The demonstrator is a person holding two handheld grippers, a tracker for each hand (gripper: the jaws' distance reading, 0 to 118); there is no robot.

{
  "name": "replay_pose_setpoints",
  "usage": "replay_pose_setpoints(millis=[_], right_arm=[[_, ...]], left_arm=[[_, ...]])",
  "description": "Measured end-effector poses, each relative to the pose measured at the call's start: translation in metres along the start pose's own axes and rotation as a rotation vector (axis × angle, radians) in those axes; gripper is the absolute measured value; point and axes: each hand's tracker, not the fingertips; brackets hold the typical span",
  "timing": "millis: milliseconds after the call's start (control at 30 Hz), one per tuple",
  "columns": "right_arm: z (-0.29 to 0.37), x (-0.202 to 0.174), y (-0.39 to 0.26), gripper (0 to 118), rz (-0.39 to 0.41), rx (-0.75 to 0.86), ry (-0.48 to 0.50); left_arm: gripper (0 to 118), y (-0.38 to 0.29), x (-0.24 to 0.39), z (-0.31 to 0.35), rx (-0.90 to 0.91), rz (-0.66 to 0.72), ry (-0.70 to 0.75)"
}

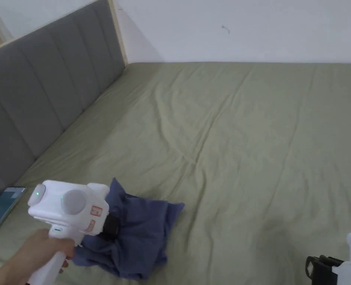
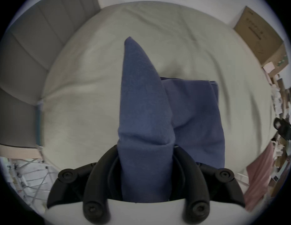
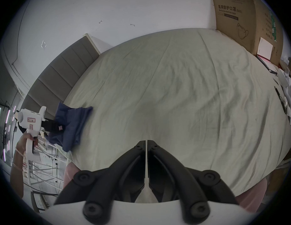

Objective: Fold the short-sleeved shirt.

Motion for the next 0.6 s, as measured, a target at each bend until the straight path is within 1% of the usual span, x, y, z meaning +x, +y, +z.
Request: replay_pose_setpoints(millis=[67,100,200,267,400,467,533,600], right_arm=[[-0.002,-0.002,0.001,2,-0.001,-0.007,-0.001],[-0.003,-0.003,0.001,2,0.001,-0.009,-0.005],[-0.007,-0.006,0.003,2,0.009,-0.010,-0.012],[-0.008,-0.008,0.004,2,0.010,-0.005,-0.015],[-0.016,-0.012,0.006,2,0.002,-0.015,-0.014],[-0.018,-0.015,0.006,2,0.009,-0.020,-0.016],[-0.018,-0.018,0.005,2,0.018,-0.028,-0.013],[-0.020,-0.019,0.004,2,0.027,-0.038,-0.012]], left_arm=[[36,0.004,-0.019,0.001,-0.010,0.012,0.059],[36,0.008,-0.029,0.000,-0.015,0.009,0.130],[36,0.019,-0.053,-0.007,-0.056,-0.108,0.395],[37,0.023,-0.068,-0.011,-0.066,-0.143,0.472],[38,0.027,-0.090,-0.017,-0.042,-0.139,0.513],[62,0.024,-0.085,-0.014,-0.037,-0.141,0.565],[78,0.023,-0.085,-0.010,-0.020,-0.135,0.574],[80,0.019,-0.086,0.002,0.012,-0.075,0.526]])
